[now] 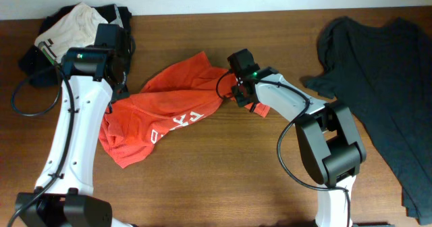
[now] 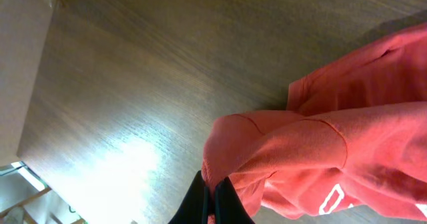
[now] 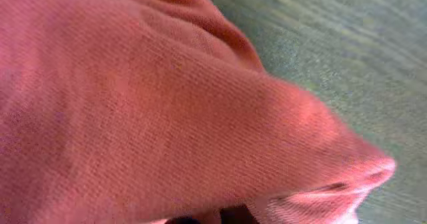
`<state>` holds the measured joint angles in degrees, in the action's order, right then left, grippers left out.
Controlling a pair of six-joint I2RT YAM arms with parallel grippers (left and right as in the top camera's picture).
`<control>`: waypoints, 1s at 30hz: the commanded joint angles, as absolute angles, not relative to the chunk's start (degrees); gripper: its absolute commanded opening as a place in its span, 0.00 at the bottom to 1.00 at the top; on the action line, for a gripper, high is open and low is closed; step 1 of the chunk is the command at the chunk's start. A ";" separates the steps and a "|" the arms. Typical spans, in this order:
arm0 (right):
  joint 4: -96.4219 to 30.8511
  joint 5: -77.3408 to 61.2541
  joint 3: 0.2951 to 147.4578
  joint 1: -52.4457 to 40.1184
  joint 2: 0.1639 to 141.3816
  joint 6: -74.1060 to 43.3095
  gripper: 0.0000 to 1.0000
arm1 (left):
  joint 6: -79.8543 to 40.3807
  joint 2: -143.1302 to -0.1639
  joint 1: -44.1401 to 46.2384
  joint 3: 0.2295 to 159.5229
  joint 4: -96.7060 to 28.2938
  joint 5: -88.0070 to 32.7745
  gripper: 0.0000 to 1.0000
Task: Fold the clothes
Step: 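Lift the shirt with both grippers and stretch it apart in the air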
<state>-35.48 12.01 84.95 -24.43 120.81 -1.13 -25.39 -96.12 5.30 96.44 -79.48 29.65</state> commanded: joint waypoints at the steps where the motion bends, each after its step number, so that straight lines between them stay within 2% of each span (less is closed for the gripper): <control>1: -42.00 14.83 92.40 -24.25 115.13 -4.99 0.04 | -26.28 -92.44 7.16 98.94 -80.71 30.89 0.00; 4: -50.72 13.65 98.72 -23.94 110.65 -9.02 0.04 | -26.30 -88.47 7.62 100.71 -83.37 30.11 0.00; 8: -66.17 4.45 110.67 -20.32 105.01 -11.99 0.04 | -26.06 -81.87 7.62 103.83 -86.32 26.35 0.00; 14: -86.32 0.71 126.50 -14.48 99.77 -12.19 0.04 | -26.06 -77.10 7.62 119.28 -96.51 26.28 0.00; 17: -90.24 -1.56 126.93 -13.04 100.25 -9.45 0.04 | -22.96 -76.47 7.62 119.90 -96.71 20.62 0.00; 24: -89.67 -0.73 128.35 -10.76 98.52 -12.21 0.04 | -20.51 -78.61 7.62 121.25 -96.71 20.51 0.00; 30: -97.30 -1.28 141.91 -5.54 89.58 -10.79 0.04 | -14.59 -75.07 7.62 132.03 -96.68 5.85 0.00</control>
